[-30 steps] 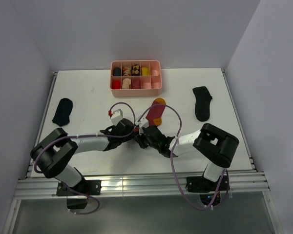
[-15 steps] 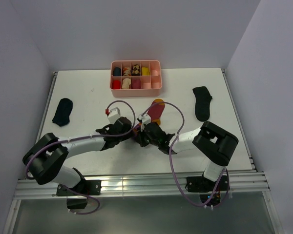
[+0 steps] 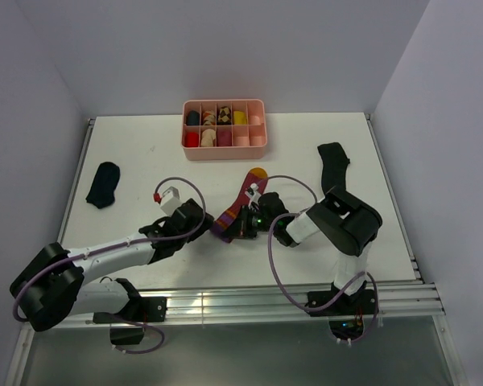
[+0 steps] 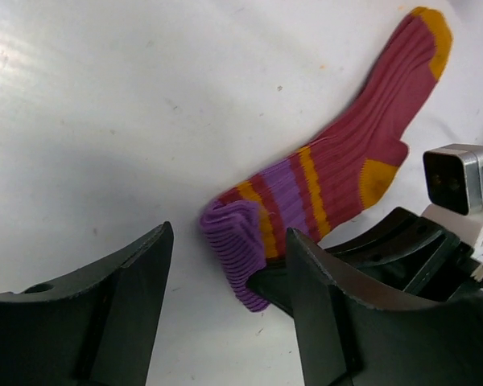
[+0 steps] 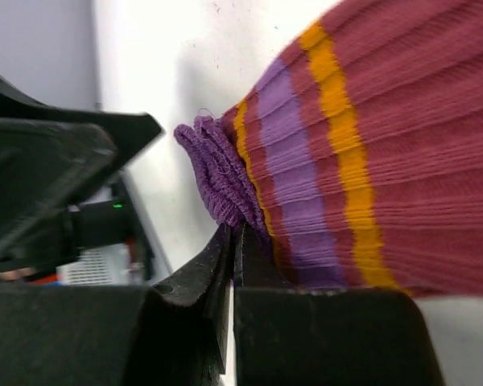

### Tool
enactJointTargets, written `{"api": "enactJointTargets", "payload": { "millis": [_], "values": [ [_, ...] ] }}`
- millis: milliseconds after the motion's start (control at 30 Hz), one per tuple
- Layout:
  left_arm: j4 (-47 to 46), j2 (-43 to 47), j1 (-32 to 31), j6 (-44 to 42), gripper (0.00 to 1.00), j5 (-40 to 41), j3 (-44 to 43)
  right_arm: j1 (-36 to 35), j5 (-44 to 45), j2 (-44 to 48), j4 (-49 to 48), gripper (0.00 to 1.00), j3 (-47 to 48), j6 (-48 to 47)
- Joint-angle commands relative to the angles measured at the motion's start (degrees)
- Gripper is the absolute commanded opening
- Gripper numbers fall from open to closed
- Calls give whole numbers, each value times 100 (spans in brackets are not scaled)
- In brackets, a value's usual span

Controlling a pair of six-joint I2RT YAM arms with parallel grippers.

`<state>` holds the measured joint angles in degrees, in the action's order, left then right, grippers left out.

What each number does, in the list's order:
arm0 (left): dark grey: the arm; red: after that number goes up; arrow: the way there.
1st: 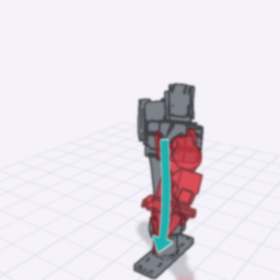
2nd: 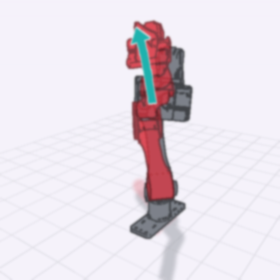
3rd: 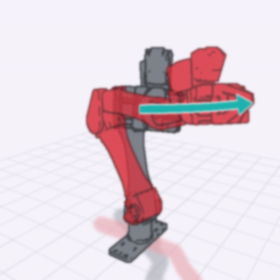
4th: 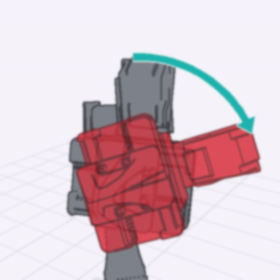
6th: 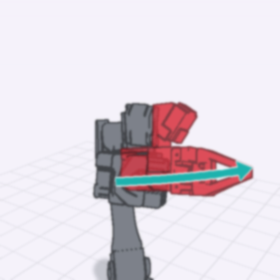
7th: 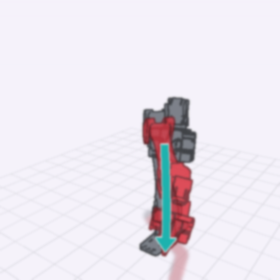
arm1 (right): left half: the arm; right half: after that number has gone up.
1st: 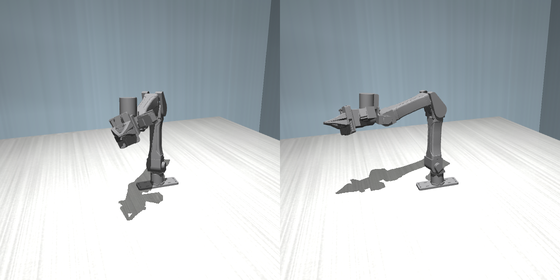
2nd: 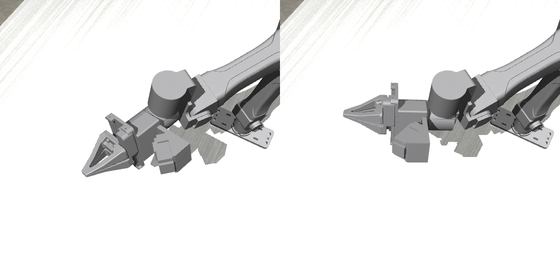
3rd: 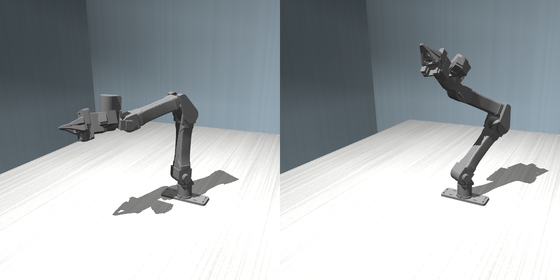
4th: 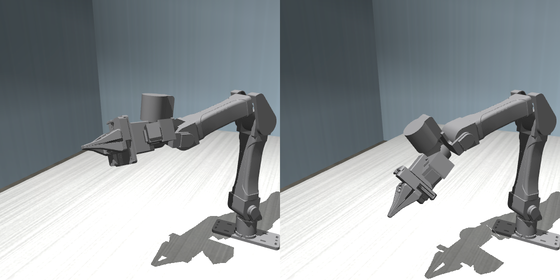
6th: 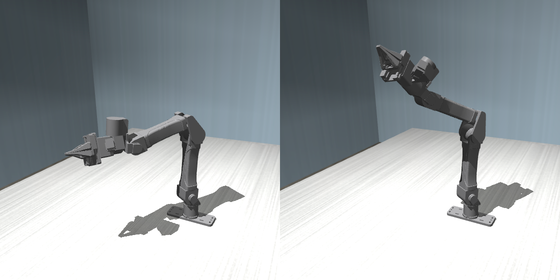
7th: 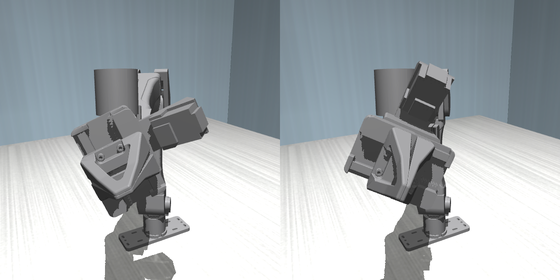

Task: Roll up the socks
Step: Roll the sock at the center of the board.

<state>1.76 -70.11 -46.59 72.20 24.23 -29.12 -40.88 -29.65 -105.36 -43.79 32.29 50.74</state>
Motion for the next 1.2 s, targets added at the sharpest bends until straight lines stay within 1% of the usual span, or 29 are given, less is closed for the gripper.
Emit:
{"api": "enactJointTargets", "payload": {
  "millis": [0,67,233,300,400,433,500,600,633,667,700,733,767,800,833,867,933,967,1000,1033,1067,1100,1167],
  "values": [
    [-123,-91,-17,522,63,-137,170,115,-577,-484,-270,0,-267,884],
    [-456,-152,-17,619,63,-216,240,142,-603,-590,-323,0,-232,920],
    [-510,-547,-17,689,61,-252,144,168,-656,-837,-586,0,-258,1078],
    [-579,-697,-17,742,60,-208,126,186,-691,-916,-701,0,-285,1166],
    [-686,-855,-17,778,54,-173,144,221,-709,-986,-806,0,-311,1227],
    [-625,-916,-17,786,50,-147,118,230,-726,-986,-824,0,-320,1236],
    [-607,-1066,-17,786,47,-190,65,239,-727,-986,-842,0,-320,1219],
    [-607,-1259,-17,778,37,-304,-14,239,-656,-916,-701,0,-294,1096],
    [-502,-1303,-17,760,31,-331,-40,239,-621,-881,-614,0,-285,1052],
    [-440,-1365,-17,743,28,-340,-136,239,-578,-811,-570,0,-285,965],
    [-353,-1383,-17,716,17,-357,-181,239,-560,-750,-517,0,-276,894],
    [-256,-1392,-8,673,13,-349,-234,239,-533,-688,-360,1,-241,807],
    [58,-1400,-17,637,10,-331,-382,230,-429,-505,-306,5,-232,571],
    [218,-1418,-17,524,2,-314,-479,230,-367,-399,-227,9,-232,447],
    [394,-1444,-17,453,0,-287,-602,221,-314,-267,-96,13,-232,306],
    [865,-1523,-17,374,0,-209,-899,221,-235,39,-60,22,-258,35],
    [1281,-1655,-17,128,0,-182,-1199,151,107,392,324,32,-276,-308],
    [1474,-1786,-17,49,0,-164,-1505,107,274,768,484,41,-276,-728],
    [1790,-1857,-8,-117,0,-173,-1639,-15,658,954,659,45,-276,-950],
    [1923,-2014,-8,-197,0,-155,-1901,-103,862,1139,1027,49,-250,-1413],
    [2038,-2077,-8,-268,1,-155,-2017,-191,1082,1480,1213,55,-232,-1627],
    [2256,-2147,-8,-390,0,-173,-2131,-401,1684,1657,1380,57,-250,-1811],
    [2416,-2340,-8,-505,0,-190,-2412,-665,2285,2122,1636,62,-311,-2295]
  ]
}}
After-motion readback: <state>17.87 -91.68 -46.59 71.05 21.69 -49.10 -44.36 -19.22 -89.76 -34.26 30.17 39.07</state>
